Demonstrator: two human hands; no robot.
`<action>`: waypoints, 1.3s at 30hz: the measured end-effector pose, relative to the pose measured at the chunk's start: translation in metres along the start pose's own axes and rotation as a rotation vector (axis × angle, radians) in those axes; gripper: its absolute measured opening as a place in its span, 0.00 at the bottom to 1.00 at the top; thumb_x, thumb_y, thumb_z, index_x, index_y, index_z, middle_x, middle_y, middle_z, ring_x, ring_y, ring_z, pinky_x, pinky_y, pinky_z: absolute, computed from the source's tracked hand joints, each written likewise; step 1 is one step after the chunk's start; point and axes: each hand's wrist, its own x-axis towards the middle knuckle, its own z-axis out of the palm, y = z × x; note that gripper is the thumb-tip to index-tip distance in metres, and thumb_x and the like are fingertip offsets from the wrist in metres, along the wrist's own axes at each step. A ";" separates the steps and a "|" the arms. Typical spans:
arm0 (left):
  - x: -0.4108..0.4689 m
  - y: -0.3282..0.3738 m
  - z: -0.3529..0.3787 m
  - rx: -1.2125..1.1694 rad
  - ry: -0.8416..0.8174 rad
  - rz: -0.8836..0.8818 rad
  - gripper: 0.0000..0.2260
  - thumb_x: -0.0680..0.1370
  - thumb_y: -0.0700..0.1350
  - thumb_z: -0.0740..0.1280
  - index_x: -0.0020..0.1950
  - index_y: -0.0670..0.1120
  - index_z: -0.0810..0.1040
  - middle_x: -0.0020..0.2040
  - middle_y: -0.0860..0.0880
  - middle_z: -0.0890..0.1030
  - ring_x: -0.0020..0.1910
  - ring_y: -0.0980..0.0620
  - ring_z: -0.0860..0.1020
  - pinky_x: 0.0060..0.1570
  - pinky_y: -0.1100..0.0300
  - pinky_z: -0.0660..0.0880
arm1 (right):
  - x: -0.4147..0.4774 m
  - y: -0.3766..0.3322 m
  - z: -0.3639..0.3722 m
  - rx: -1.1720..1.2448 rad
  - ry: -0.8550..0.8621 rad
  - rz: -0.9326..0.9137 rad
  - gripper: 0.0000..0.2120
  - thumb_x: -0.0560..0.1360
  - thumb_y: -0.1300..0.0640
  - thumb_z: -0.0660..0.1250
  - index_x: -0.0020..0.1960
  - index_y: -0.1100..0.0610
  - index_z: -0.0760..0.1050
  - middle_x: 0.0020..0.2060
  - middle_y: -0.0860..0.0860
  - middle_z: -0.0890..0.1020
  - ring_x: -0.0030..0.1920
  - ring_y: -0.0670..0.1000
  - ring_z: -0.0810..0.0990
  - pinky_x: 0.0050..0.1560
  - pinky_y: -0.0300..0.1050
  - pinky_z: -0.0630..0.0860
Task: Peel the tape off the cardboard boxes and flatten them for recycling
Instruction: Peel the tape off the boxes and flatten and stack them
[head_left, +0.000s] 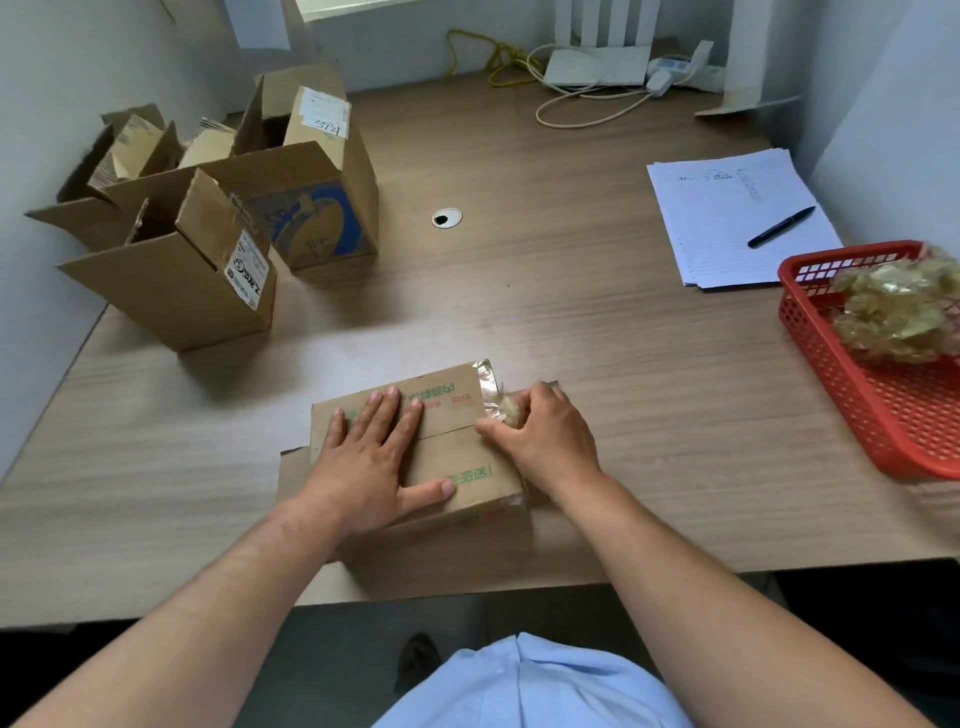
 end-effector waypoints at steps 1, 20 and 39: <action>0.000 -0.001 -0.003 0.026 -0.004 -0.010 0.54 0.51 0.83 0.29 0.71 0.57 0.27 0.78 0.50 0.33 0.76 0.50 0.33 0.73 0.44 0.33 | 0.000 -0.002 0.000 -0.025 0.012 0.003 0.22 0.69 0.40 0.70 0.54 0.54 0.70 0.52 0.50 0.76 0.54 0.51 0.75 0.51 0.44 0.70; 0.005 0.041 0.022 0.006 0.159 0.112 0.43 0.62 0.78 0.27 0.69 0.55 0.21 0.74 0.50 0.26 0.72 0.51 0.25 0.73 0.47 0.29 | 0.002 0.012 0.002 -0.001 0.113 -0.108 0.07 0.79 0.58 0.62 0.53 0.58 0.75 0.50 0.56 0.82 0.51 0.59 0.79 0.47 0.47 0.72; 0.012 0.027 0.019 -0.042 0.155 0.200 0.37 0.68 0.70 0.33 0.73 0.57 0.28 0.74 0.53 0.28 0.73 0.54 0.26 0.73 0.50 0.29 | -0.033 0.062 0.000 0.256 0.205 -0.558 0.20 0.75 0.48 0.65 0.63 0.55 0.77 0.65 0.48 0.72 0.49 0.47 0.83 0.47 0.44 0.82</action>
